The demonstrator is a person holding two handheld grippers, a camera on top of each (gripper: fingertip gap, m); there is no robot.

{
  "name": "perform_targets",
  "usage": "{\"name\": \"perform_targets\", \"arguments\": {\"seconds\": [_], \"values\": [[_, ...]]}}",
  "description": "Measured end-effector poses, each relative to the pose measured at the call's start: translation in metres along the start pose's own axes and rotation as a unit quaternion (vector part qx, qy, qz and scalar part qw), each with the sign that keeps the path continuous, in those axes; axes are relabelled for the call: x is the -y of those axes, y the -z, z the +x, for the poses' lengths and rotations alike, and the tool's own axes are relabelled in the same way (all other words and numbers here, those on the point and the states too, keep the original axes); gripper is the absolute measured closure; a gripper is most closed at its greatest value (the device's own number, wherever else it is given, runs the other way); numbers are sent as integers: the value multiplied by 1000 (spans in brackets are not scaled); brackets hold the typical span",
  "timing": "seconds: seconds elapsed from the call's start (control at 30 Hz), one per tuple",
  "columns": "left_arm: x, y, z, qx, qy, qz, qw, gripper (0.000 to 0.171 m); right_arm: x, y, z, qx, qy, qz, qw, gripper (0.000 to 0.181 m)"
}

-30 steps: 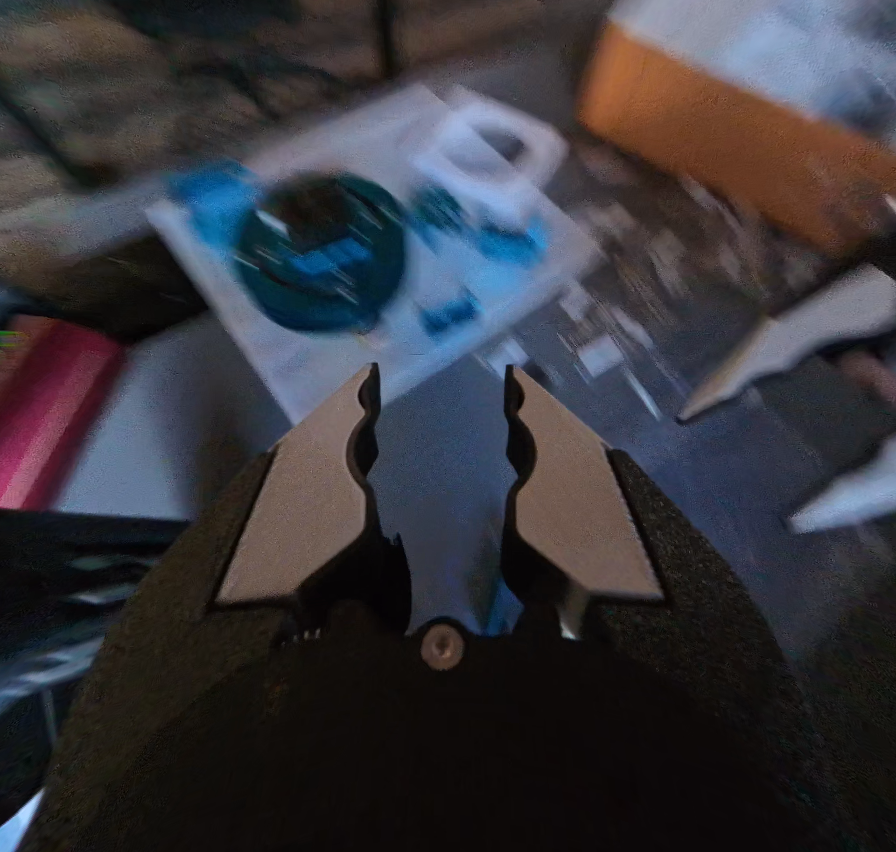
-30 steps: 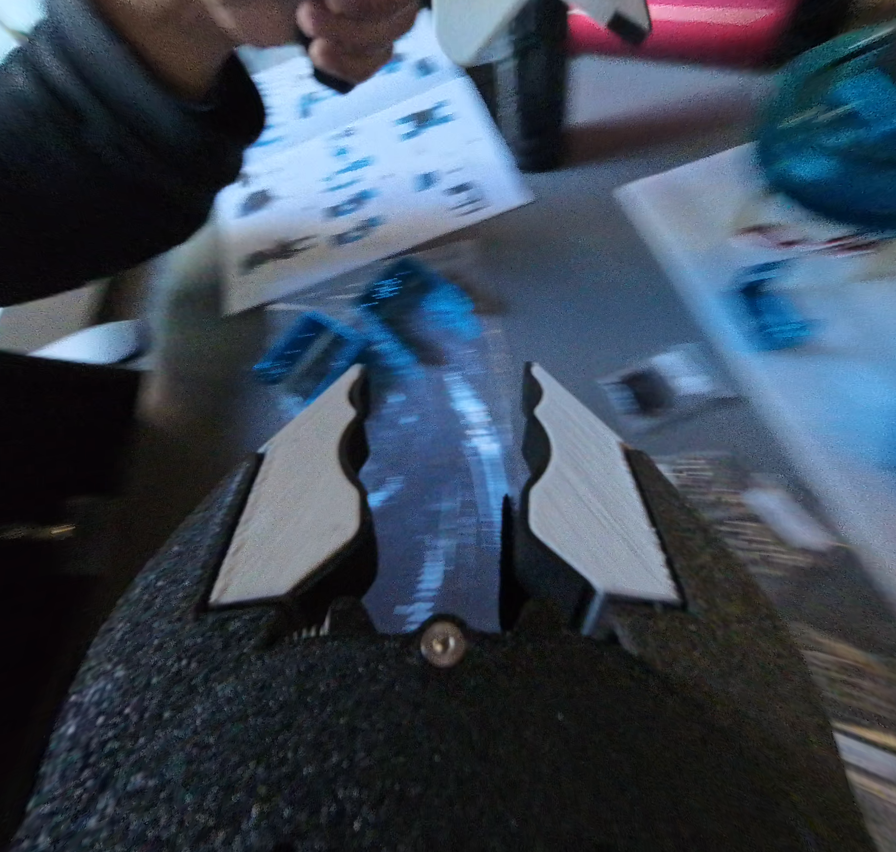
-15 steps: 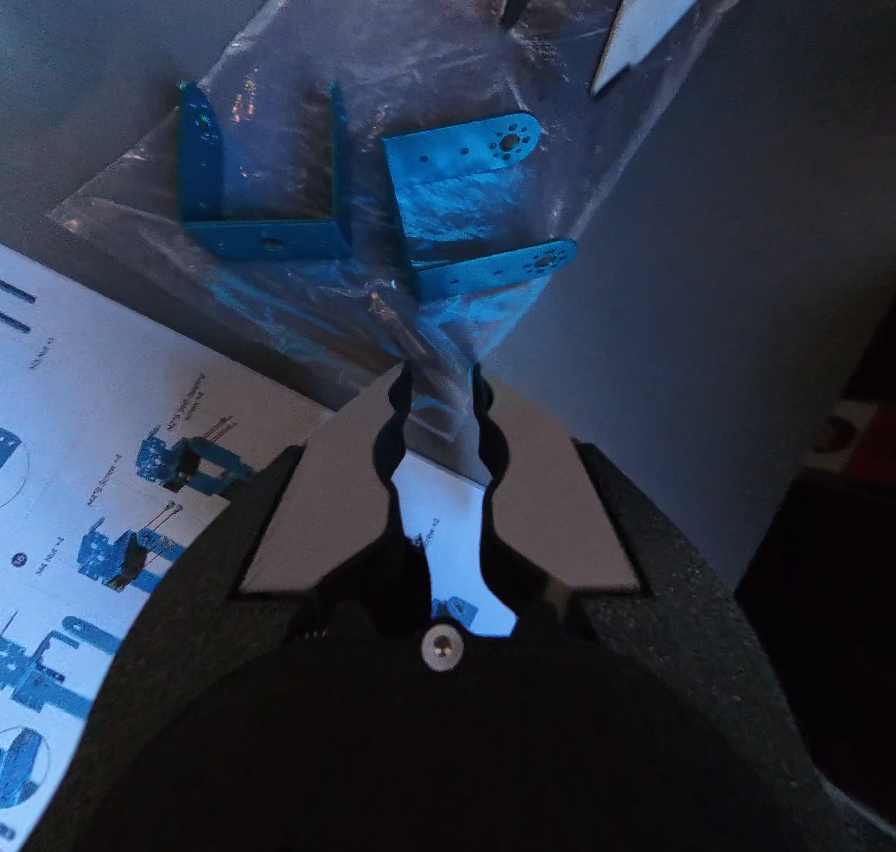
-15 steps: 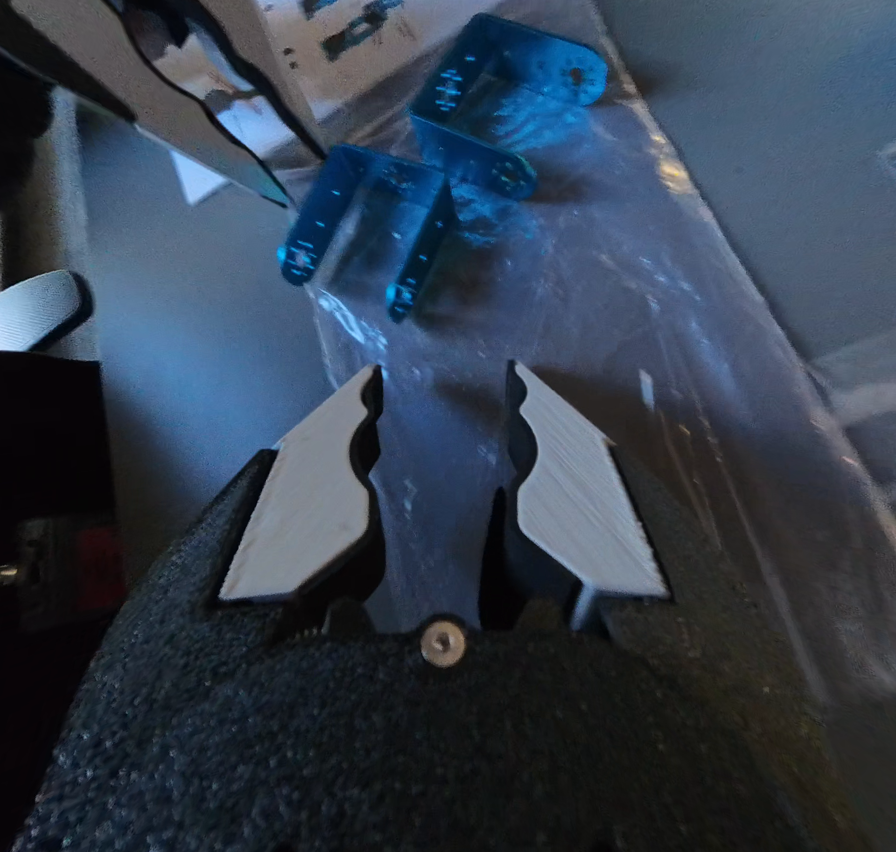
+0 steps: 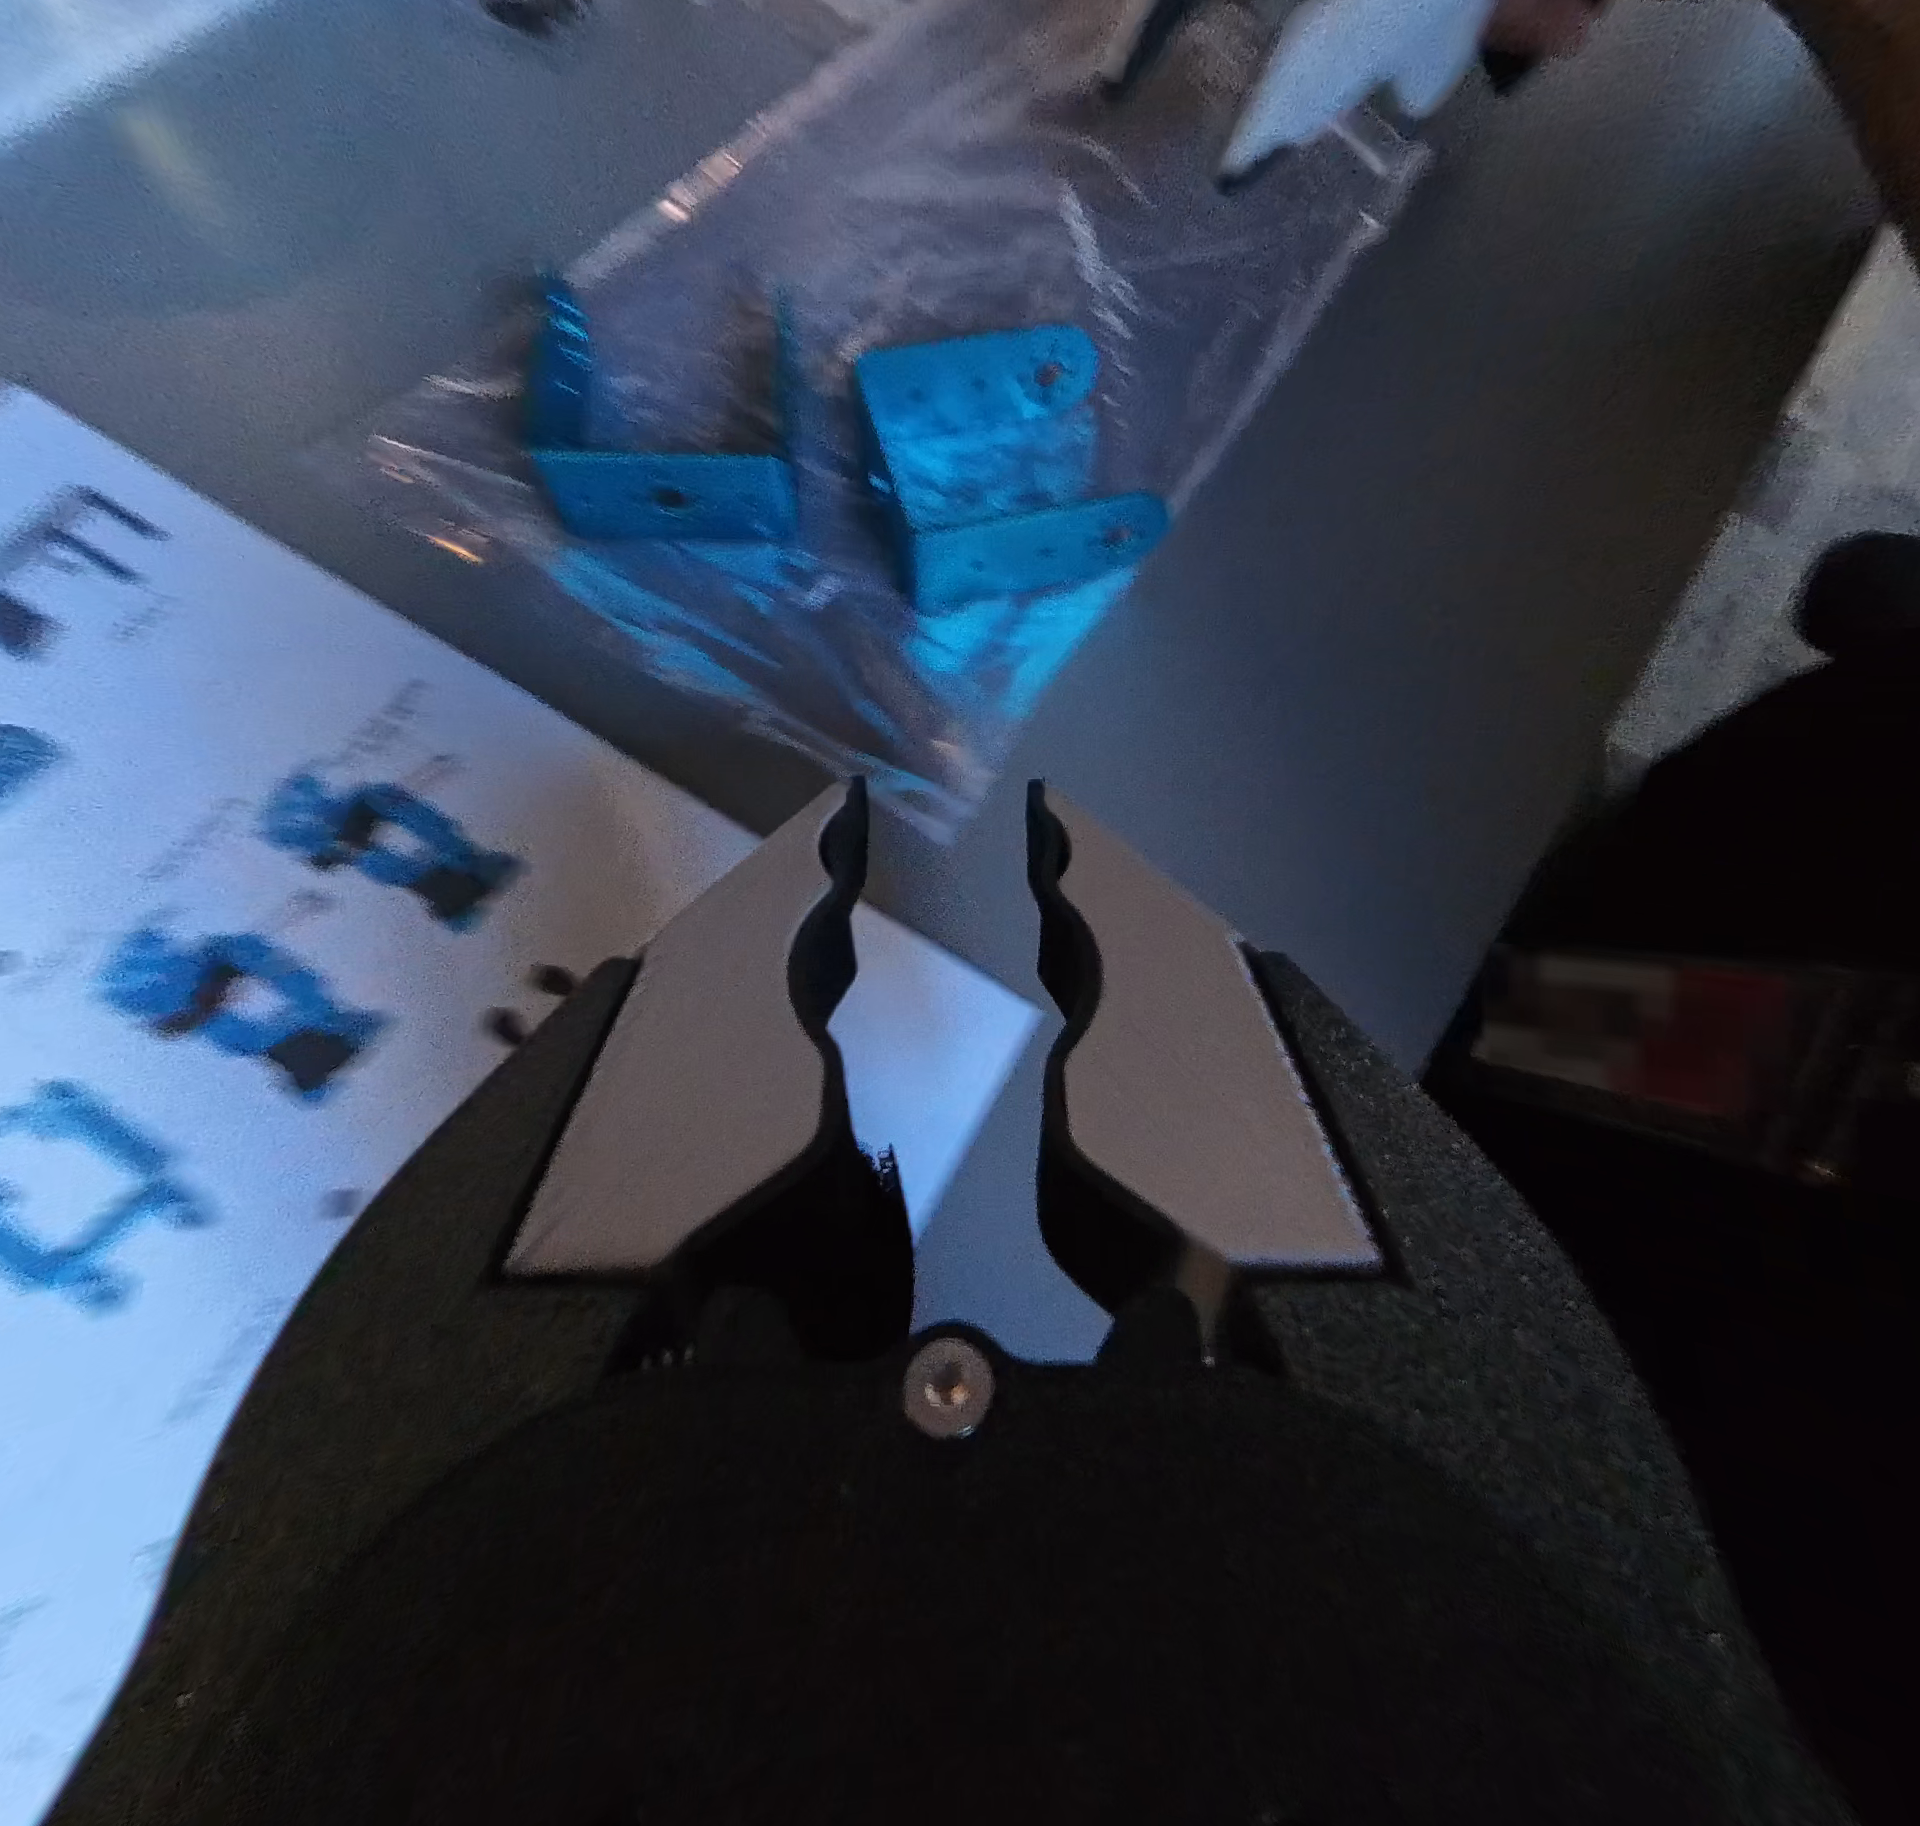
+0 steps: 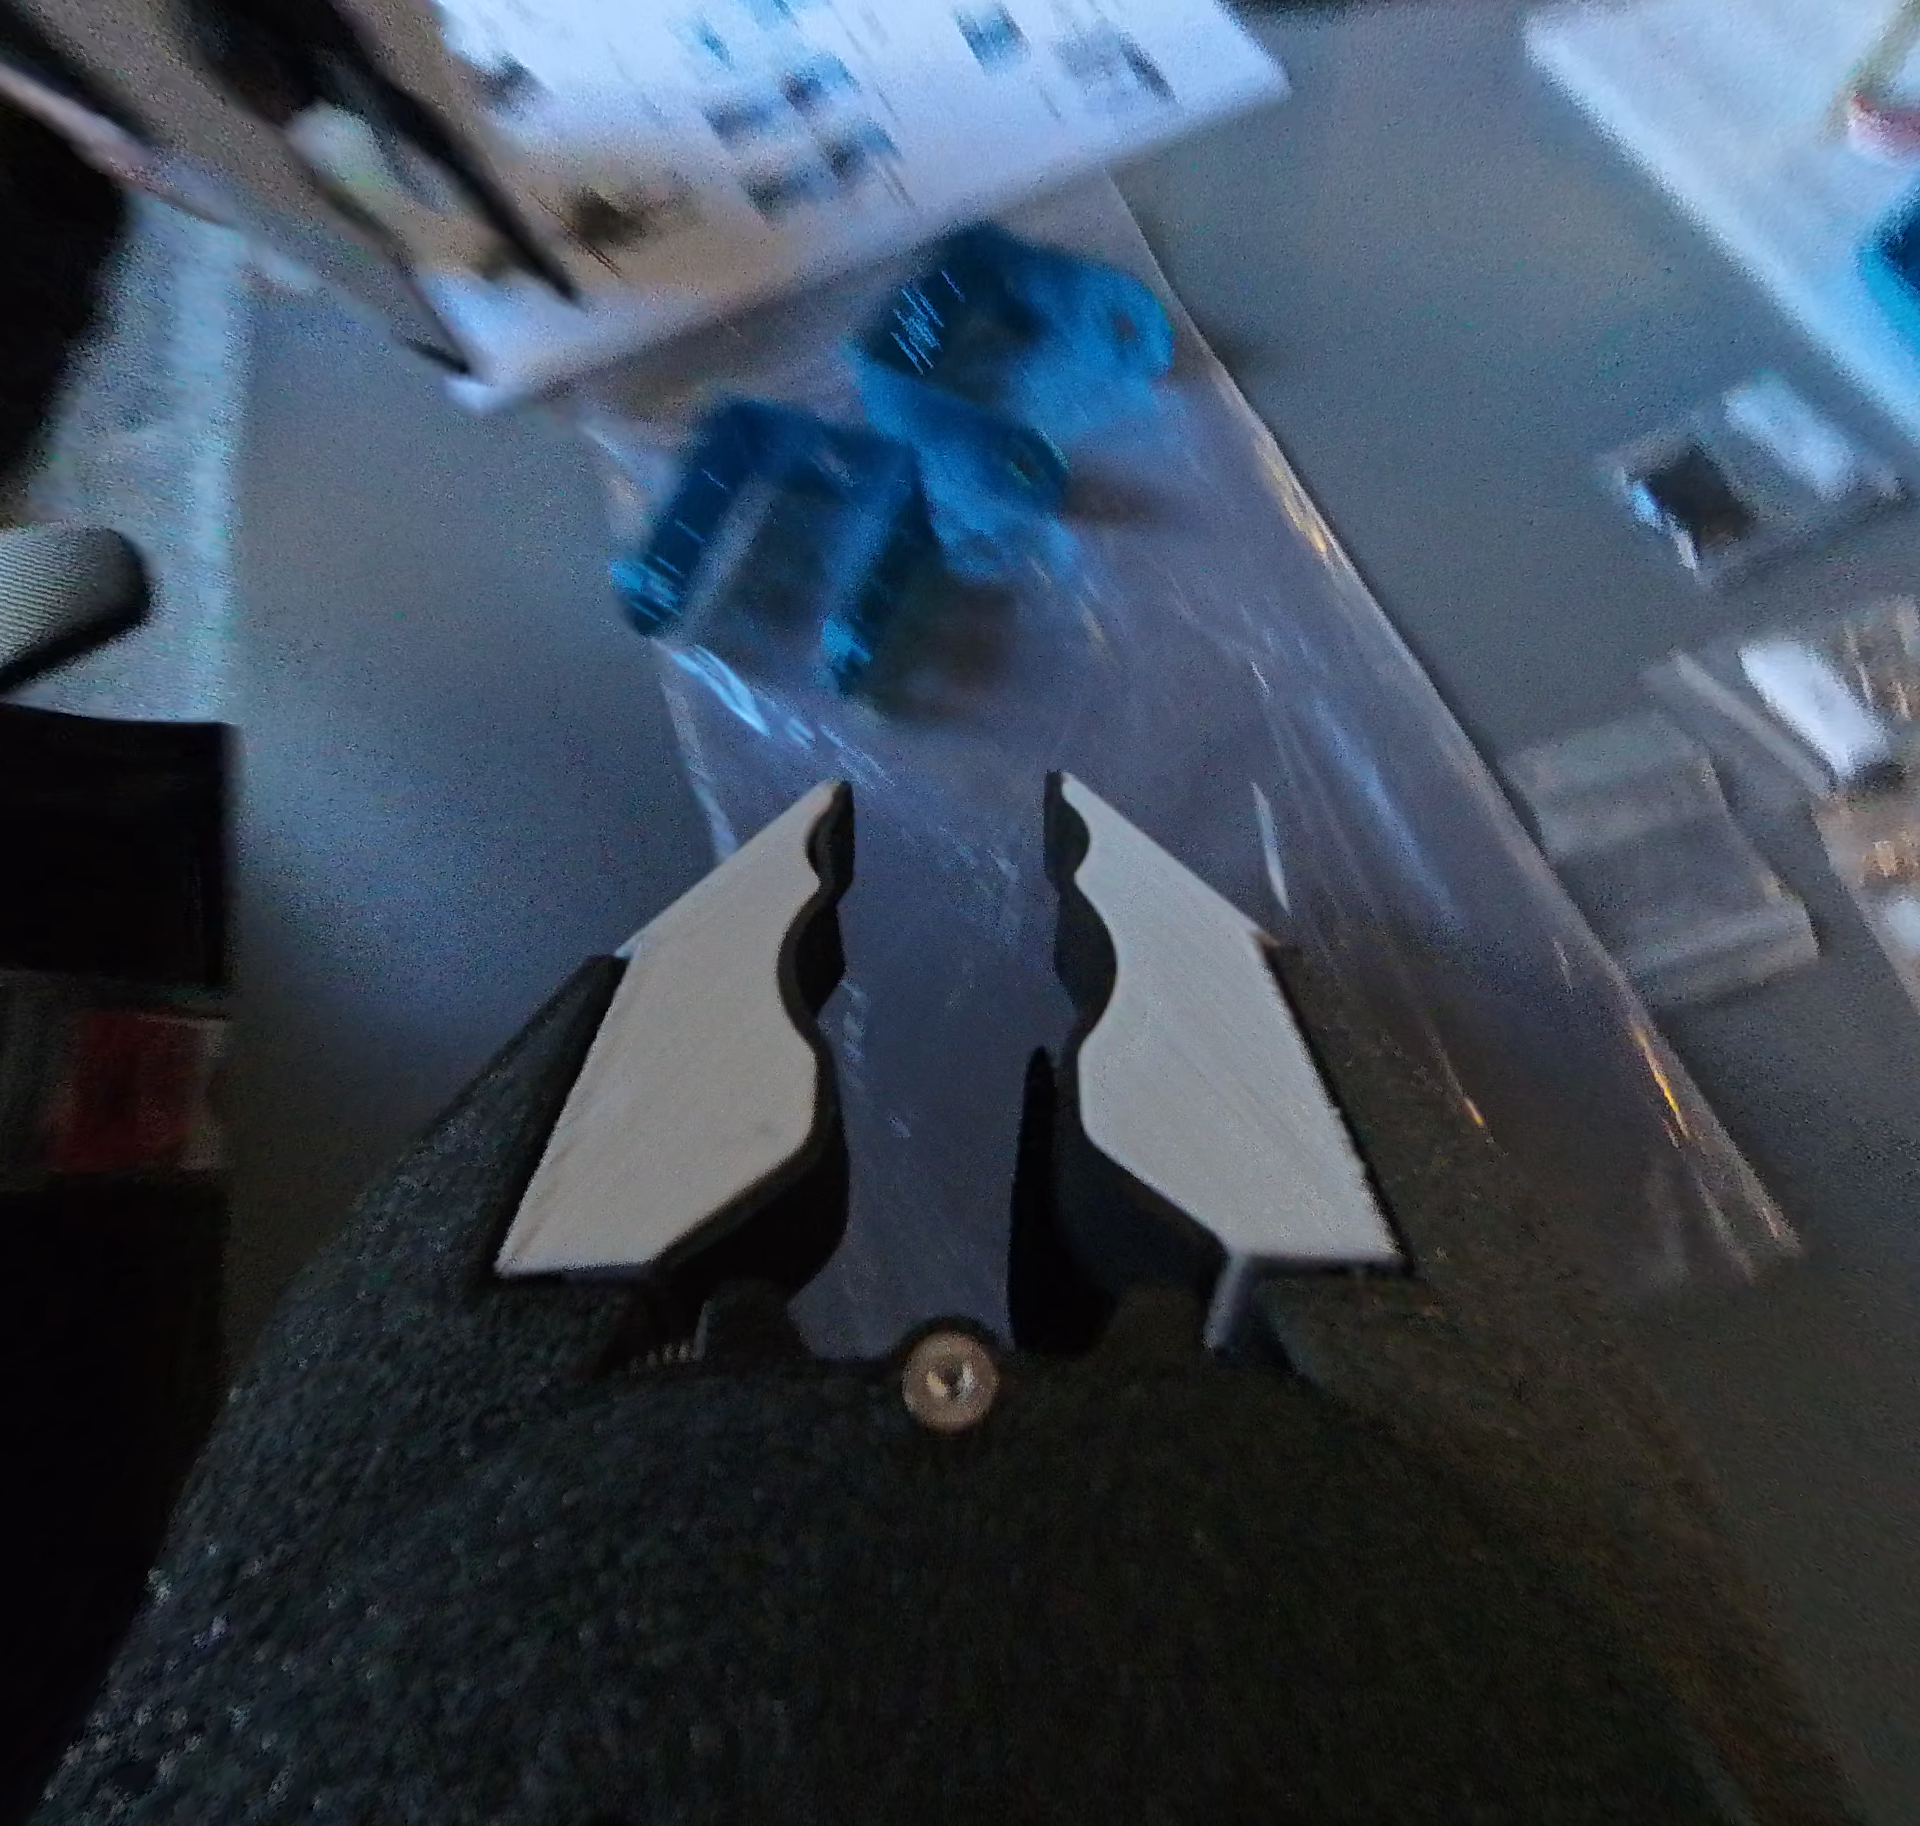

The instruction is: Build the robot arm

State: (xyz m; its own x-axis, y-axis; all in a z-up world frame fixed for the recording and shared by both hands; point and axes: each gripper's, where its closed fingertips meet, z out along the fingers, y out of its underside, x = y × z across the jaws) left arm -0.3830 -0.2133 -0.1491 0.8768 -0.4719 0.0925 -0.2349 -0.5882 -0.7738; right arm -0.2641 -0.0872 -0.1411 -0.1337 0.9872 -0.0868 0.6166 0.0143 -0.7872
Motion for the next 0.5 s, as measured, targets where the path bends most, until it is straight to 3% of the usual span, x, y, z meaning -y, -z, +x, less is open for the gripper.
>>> {"name": "perform_targets", "arguments": {"seconds": [0.07,0.13,0.23,0.33,0.37,0.5], "values": [[13,-1,-33,55,-49,-8,997,141,17,-8,-21,17,27,14,999,144],[25,-14,-56,63,-124,-45,989,139,11,-27,-33,39,36,-32,998,137],[33,-32,-65,-7,-243,-112,963,136,-1,-50,-32,37,35,-77,996,138],[37,-40,-74,-60,-312,-163,934,134,-2,-62,-25,8,44,-86,995,160],[38,-43,-75,-77,-321,-180,927,134,1,-62,-24,4,50,-82,995,175],[45,-53,-64,-136,-337,-182,914,134,17,-26,-12,2,70,-51,996,180]]}}
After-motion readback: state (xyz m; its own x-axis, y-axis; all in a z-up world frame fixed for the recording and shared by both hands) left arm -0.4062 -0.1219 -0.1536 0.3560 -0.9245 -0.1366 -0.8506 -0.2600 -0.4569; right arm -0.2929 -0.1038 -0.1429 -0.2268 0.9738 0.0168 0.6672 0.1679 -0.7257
